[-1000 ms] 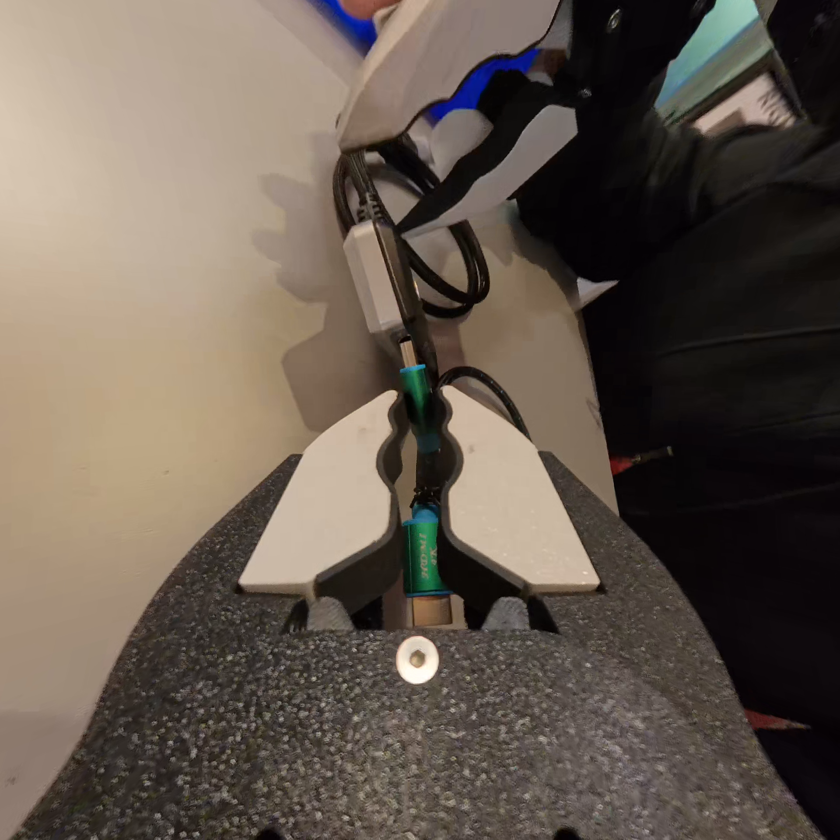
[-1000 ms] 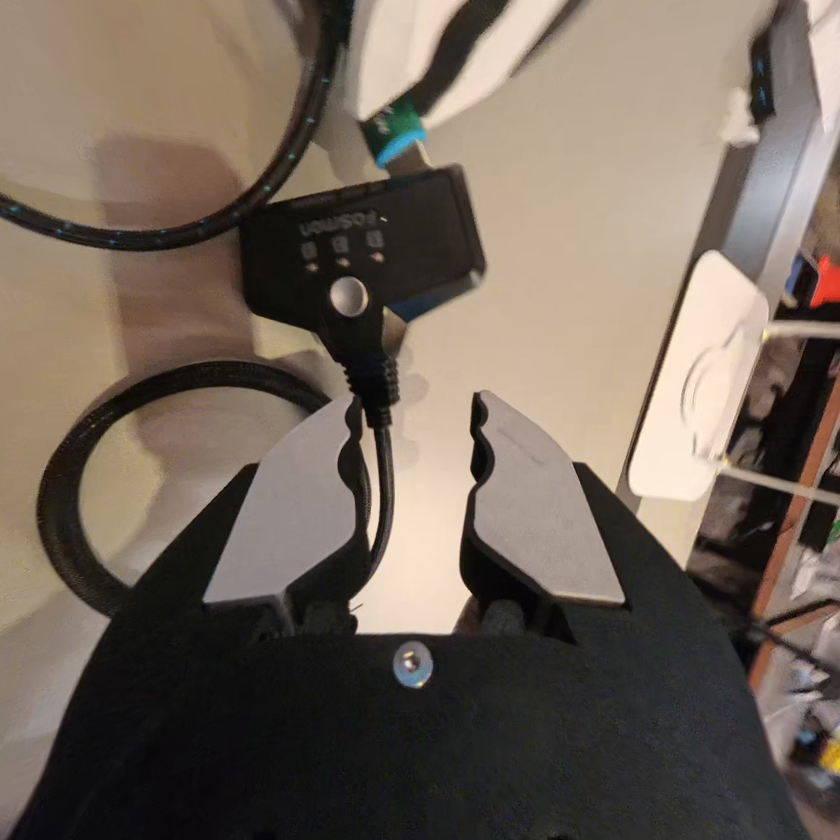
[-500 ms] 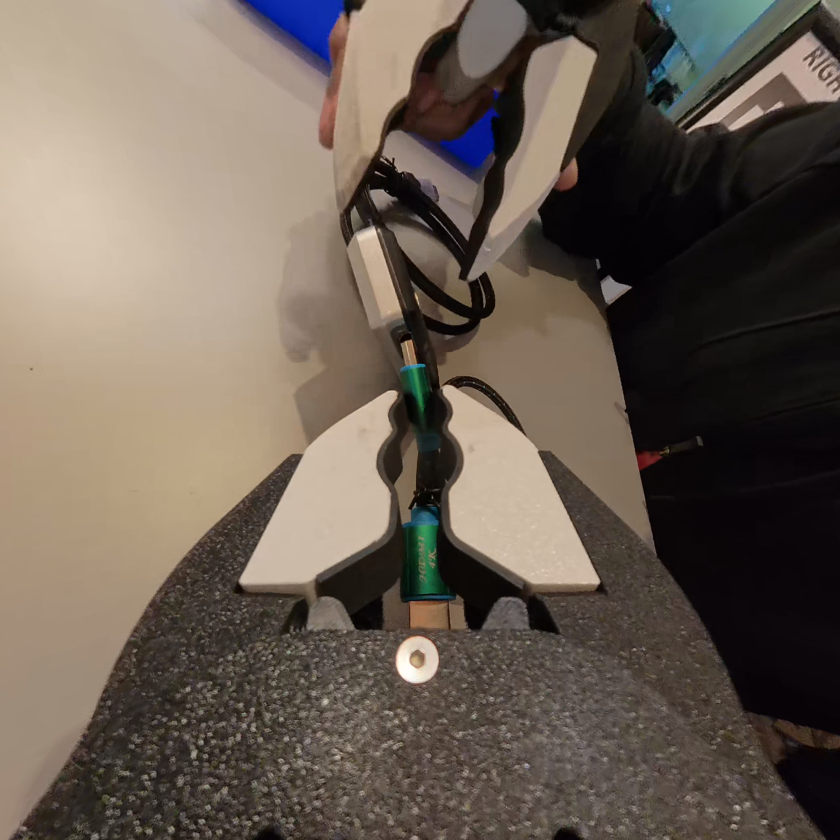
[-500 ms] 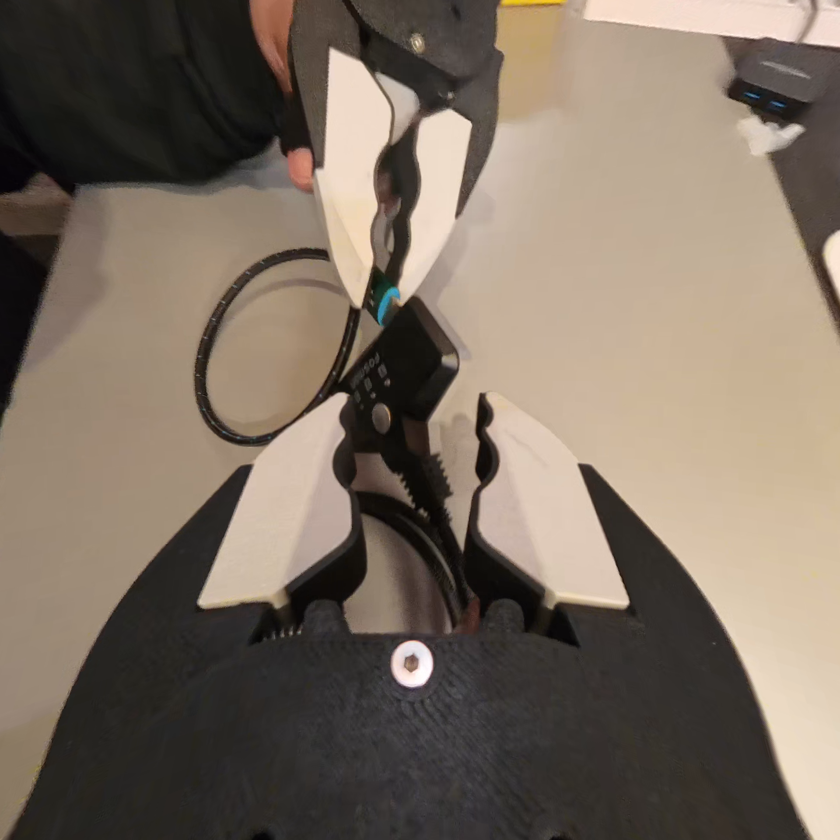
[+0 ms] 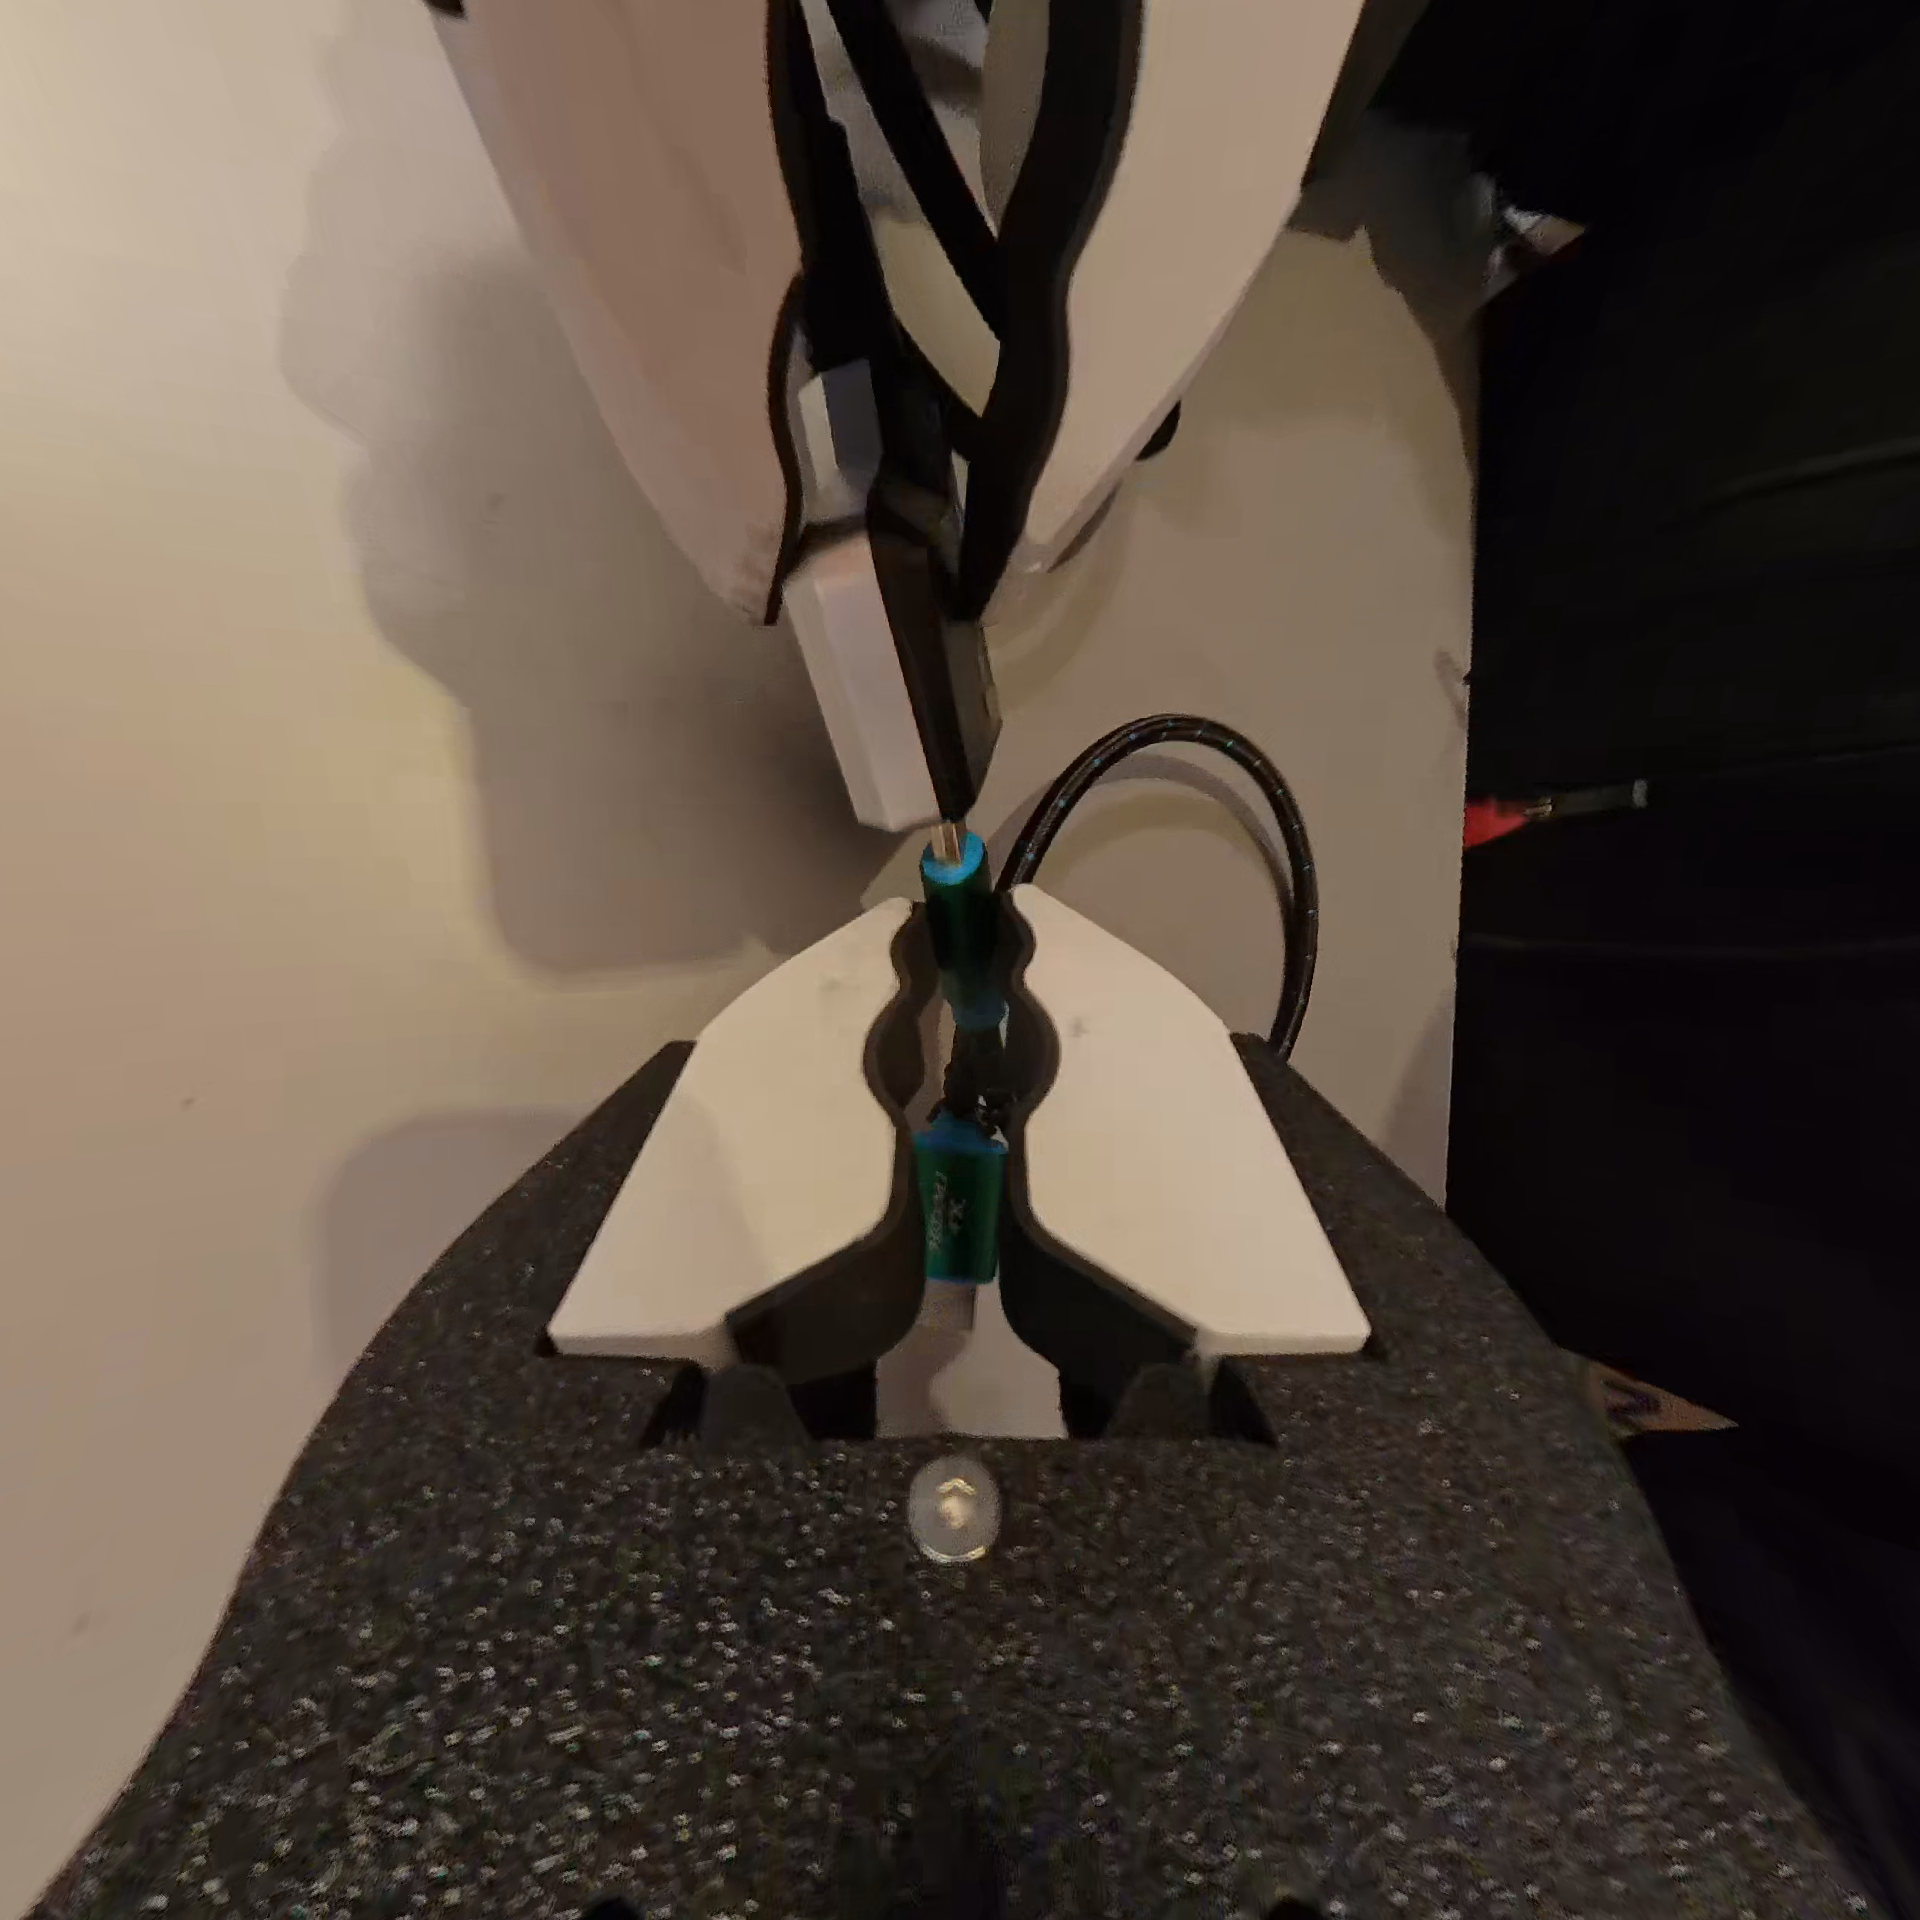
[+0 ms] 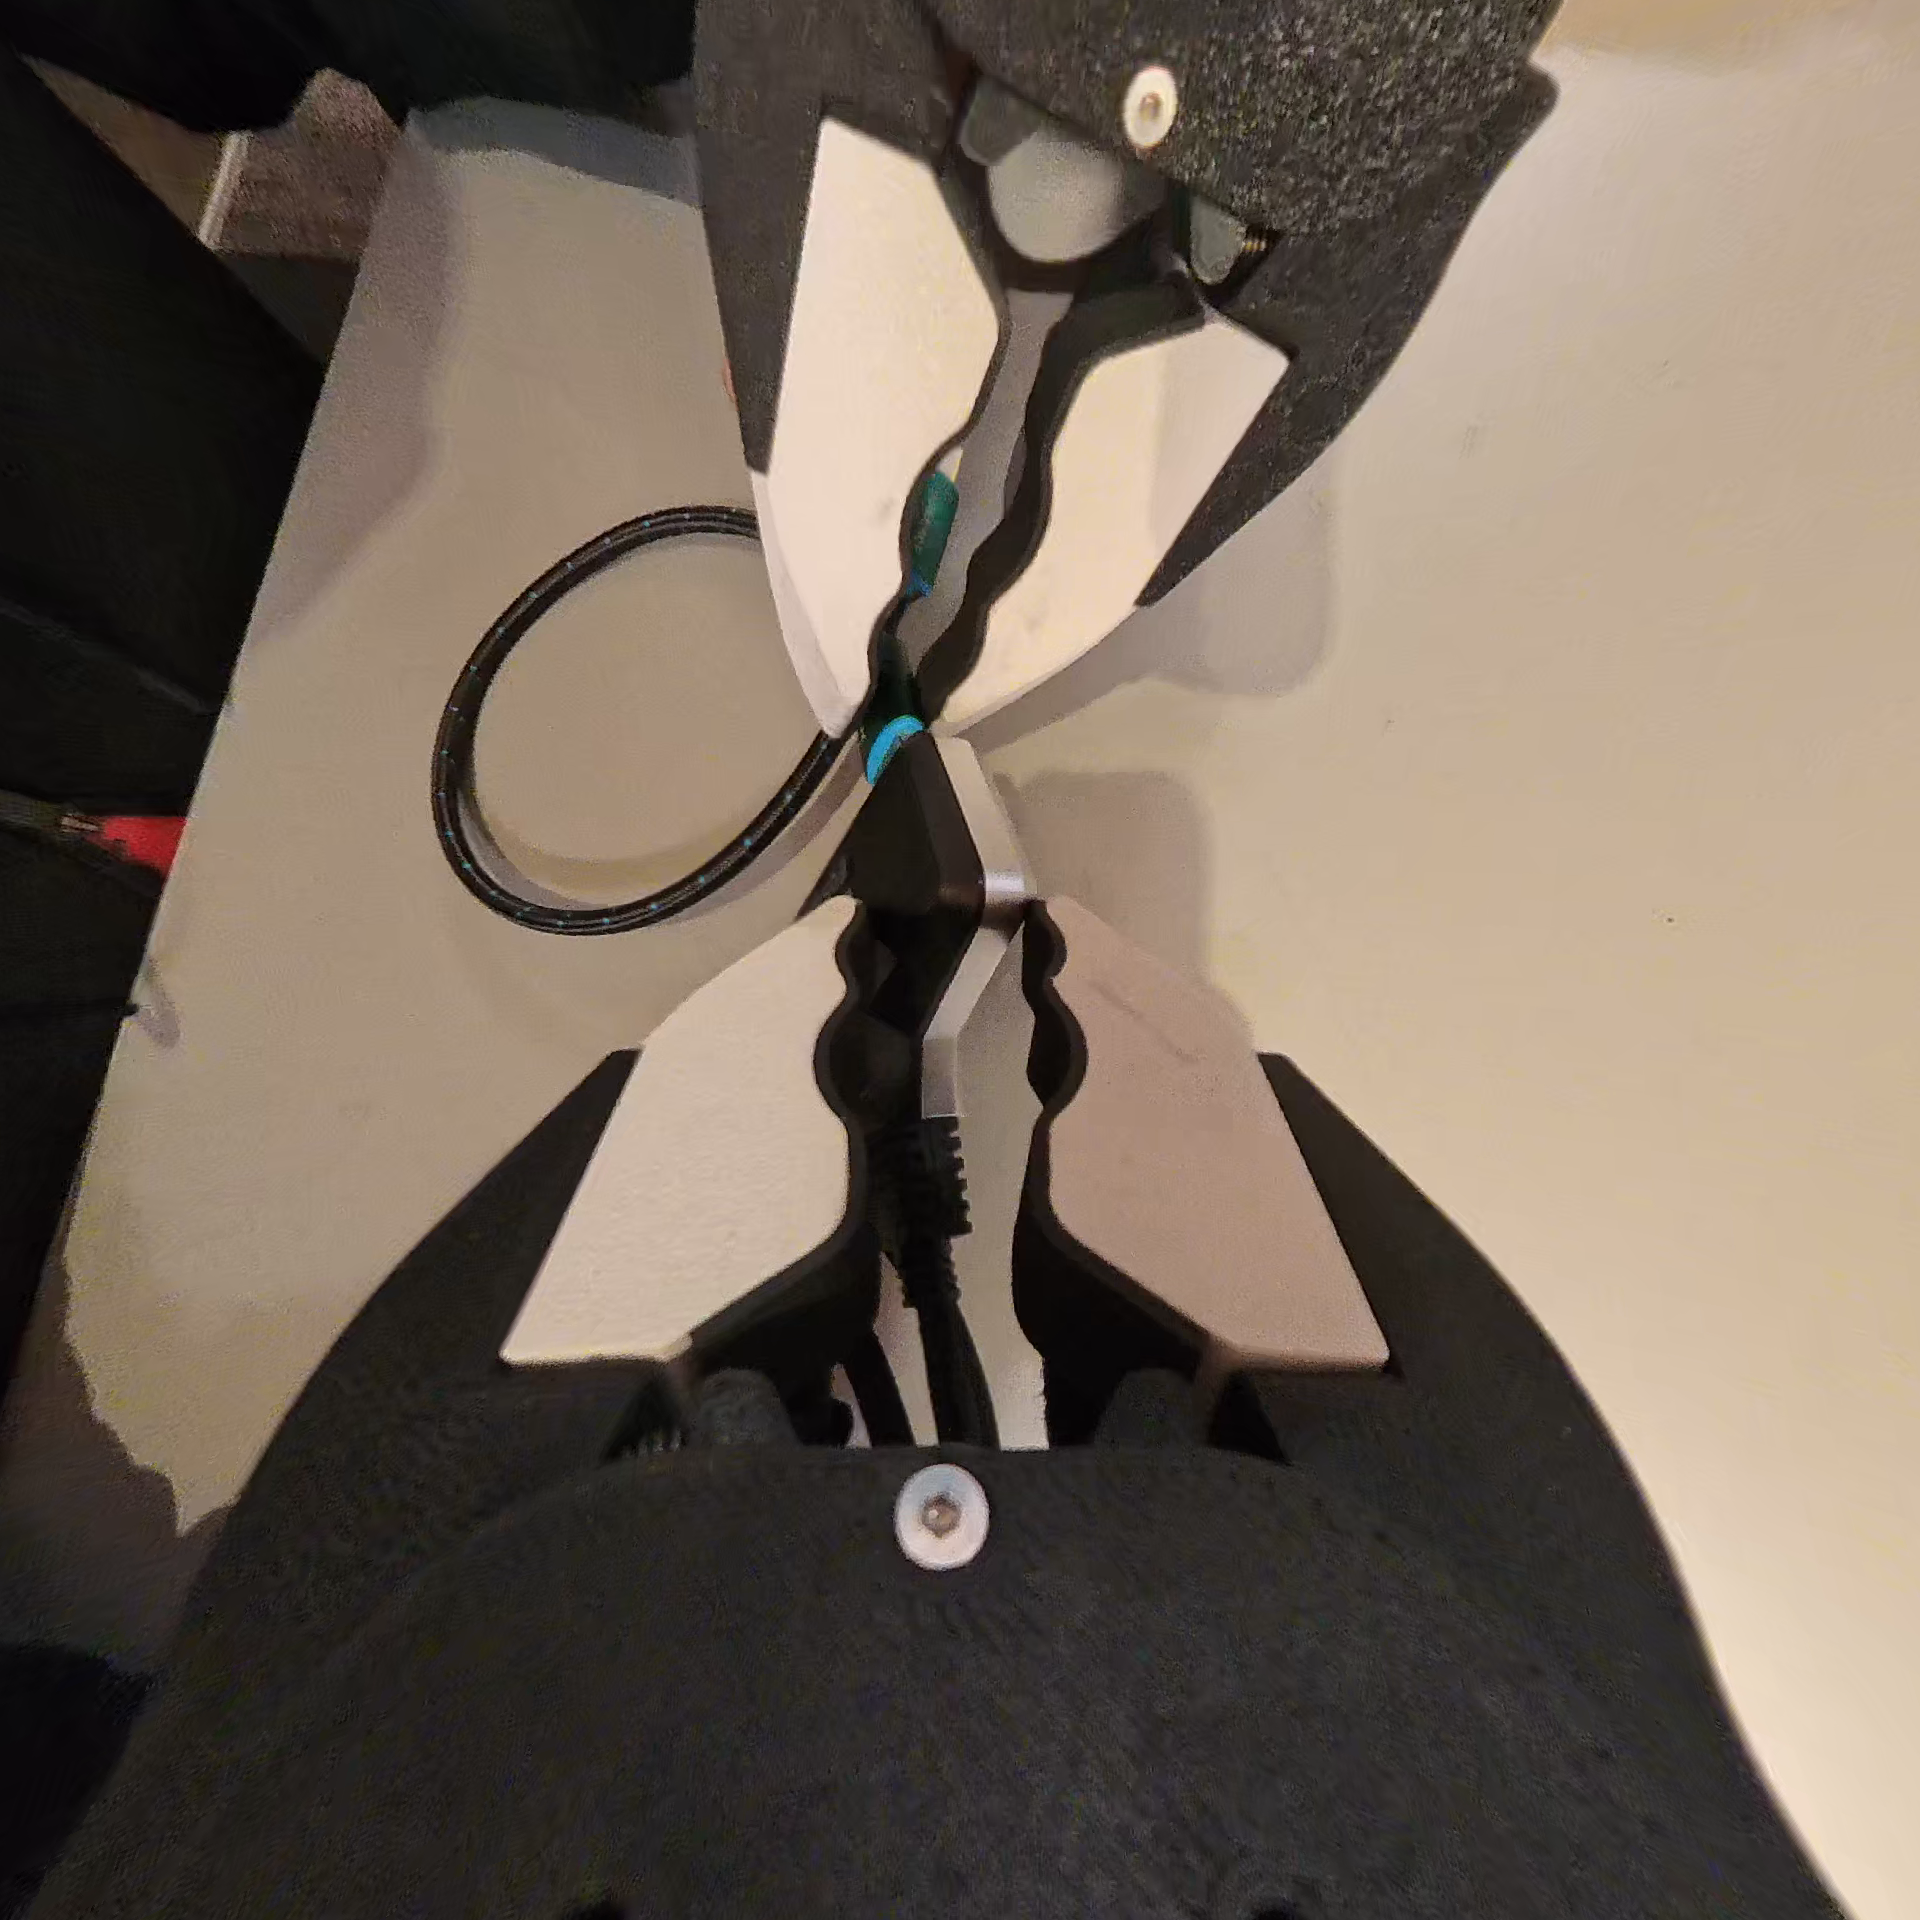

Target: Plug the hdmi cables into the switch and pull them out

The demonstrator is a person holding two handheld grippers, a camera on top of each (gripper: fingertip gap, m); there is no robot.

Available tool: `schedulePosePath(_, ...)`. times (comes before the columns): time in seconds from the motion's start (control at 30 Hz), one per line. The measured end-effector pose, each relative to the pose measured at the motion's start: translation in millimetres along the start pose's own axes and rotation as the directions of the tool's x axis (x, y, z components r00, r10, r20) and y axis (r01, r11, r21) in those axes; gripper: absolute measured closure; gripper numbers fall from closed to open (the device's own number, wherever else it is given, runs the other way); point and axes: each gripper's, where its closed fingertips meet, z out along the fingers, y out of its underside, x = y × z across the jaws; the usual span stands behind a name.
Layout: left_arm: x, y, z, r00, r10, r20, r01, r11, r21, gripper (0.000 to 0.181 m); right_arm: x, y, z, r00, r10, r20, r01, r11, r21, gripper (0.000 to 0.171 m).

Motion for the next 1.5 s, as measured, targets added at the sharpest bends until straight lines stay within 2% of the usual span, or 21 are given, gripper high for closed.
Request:
schedulePosePath(0.33,-9,-4,-2,0.996,0.034,0.081,-0.017,0.98,-0.197,0.172,7,-4,-4,0.998,-0.041,-0.055,0.038,0.998,-0.059,0.146)
schedulePosePath(0.43,-13,-9,2,0.994,0.044,0.101,-0.021,0.976,-0.217,0.171,8,-2,-5,0.996,-0.038,-0.082,0.03,0.995,-0.091,0.145)
schedulePosePath(0.7,-22,-26,2,0.997,-0.013,0.076,0.014,1.0,-0.02,0.171,19,7,-14,0.993,0.065,-0.099,-0.067,0.998,-0.017,0.146)
schedulePosePath(0.83,-30,-33,-5,0.994,-0.006,0.112,-0.001,0.998,0.062,0.17,27,9,-21,0.988,0.104,-0.112,-0.099,0.994,0.048,0.146)
schedulePosePath(0.93,-35,-41,-16,0.989,-0.041,0.143,0.015,0.984,0.177,0.169,36,9,-29,0.98,0.163,-0.118,-0.146,0.979,0.14,0.148)
schedulePosePath(0.97,-40,-44,-23,0.982,-0.051,0.184,0.007,0.973,0.229,0.16,40,9,-32,0.973,0.196,-0.119,-0.173,0.968,0.182,0.148)
schedulePosePath(1.03,-49,-50,-46,0.957,-0.065,0.281,-0.045,0.928,0.369,0.146,50,10,-40,0.953,0.279,-0.117,-0.242,0.935,0.261,0.148)
schedulePosePath(1.1,-55,-52,-73,0.932,-0.101,0.348,-0.107,0.84,0.532,0.138,59,18,-41,0.916,0.39,-0.092,-0.348,0.887,0.303,0.149)
schedulePosePath(1.23,-66,-38,-110,0.911,-0.197,0.361,-0.159,0.642,0.75,0.125,68,34,-33,0.816,0.575,0.057,-0.558,0.758,0.337,0.147)
schedulePosePath(1.37,-72,-24,-128,0.885,-0.231,0.405,-0.237,0.526,0.817,0.121,81,47,-29,0.769,0.637,0.048,-0.61,0.709,0.353,0.144)
schedulePosePath(1.5,-69,-14,-146,0.842,-0.305,0.445,-0.257,0.498,0.828,0.113,90,69,-21,0.739,0.672,-0.043,-0.628,0.71,0.319,0.14)
